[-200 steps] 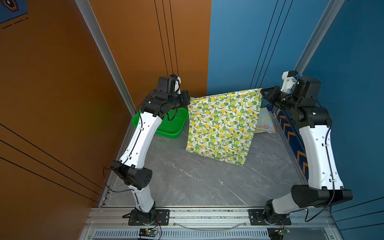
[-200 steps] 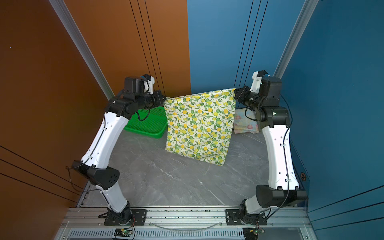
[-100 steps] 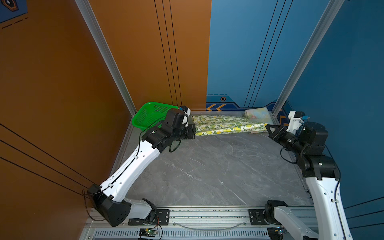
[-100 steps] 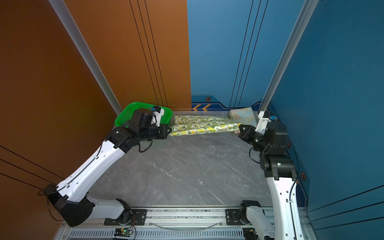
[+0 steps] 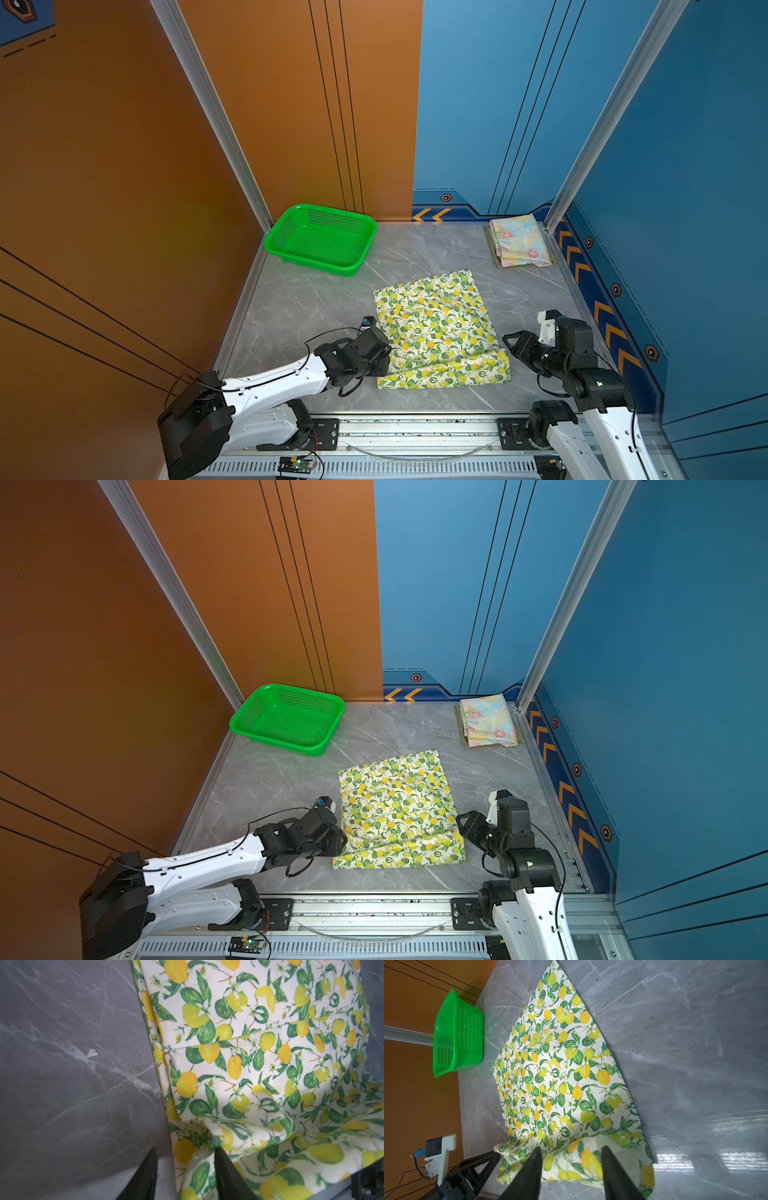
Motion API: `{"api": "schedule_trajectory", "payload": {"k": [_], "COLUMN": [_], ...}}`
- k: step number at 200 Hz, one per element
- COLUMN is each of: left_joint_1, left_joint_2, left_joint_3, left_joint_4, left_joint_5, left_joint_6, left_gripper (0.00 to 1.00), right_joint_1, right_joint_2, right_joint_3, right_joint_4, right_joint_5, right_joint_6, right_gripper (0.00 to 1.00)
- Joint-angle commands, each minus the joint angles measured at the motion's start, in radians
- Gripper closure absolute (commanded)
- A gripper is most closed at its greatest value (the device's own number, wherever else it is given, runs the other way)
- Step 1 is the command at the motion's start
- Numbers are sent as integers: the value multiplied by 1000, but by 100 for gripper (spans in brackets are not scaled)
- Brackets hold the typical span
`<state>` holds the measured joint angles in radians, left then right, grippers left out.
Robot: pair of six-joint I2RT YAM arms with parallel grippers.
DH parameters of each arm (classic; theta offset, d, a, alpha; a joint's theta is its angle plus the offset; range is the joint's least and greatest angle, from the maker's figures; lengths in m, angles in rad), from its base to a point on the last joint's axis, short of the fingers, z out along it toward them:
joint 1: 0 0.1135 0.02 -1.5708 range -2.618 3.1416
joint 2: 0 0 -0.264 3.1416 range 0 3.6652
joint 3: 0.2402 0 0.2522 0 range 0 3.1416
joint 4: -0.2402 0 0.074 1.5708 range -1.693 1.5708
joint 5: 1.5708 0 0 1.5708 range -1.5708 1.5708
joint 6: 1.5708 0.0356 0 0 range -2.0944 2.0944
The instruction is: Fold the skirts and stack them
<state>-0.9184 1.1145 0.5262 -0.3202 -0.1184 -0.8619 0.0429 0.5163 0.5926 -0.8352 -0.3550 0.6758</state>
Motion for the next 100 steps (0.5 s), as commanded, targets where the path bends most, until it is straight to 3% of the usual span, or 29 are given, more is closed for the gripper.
{"api": "schedule_trajectory", "payload": {"k": [1, 19, 43, 77, 100], "left_joint_1": [1, 69, 220, 363, 395], "left_joint_2": [-62, -98, -49, 205, 391], "left_joint_3": [50, 98, 158, 318, 457], "left_joint_4": [-105, -141, -145, -137, -135], "left_joint_5": [-127, -118, -44, 49, 63], "left_joint_6": [-9, 38, 89, 182, 232], "left_gripper": [26, 15, 15, 15, 15], "right_joint_1": [18, 26, 54, 109, 118], "right_joint_2": [57, 141, 337, 715, 955], "right_joint_3": [94, 150, 211, 334, 469], "right_joint_4": [-18, 34, 165, 351, 397], "right_joint_5": [102, 119, 109, 130, 144], "right_joint_6": [-10, -33, -56, -139, -198], "right_gripper": [33, 30, 31, 33, 35]}}
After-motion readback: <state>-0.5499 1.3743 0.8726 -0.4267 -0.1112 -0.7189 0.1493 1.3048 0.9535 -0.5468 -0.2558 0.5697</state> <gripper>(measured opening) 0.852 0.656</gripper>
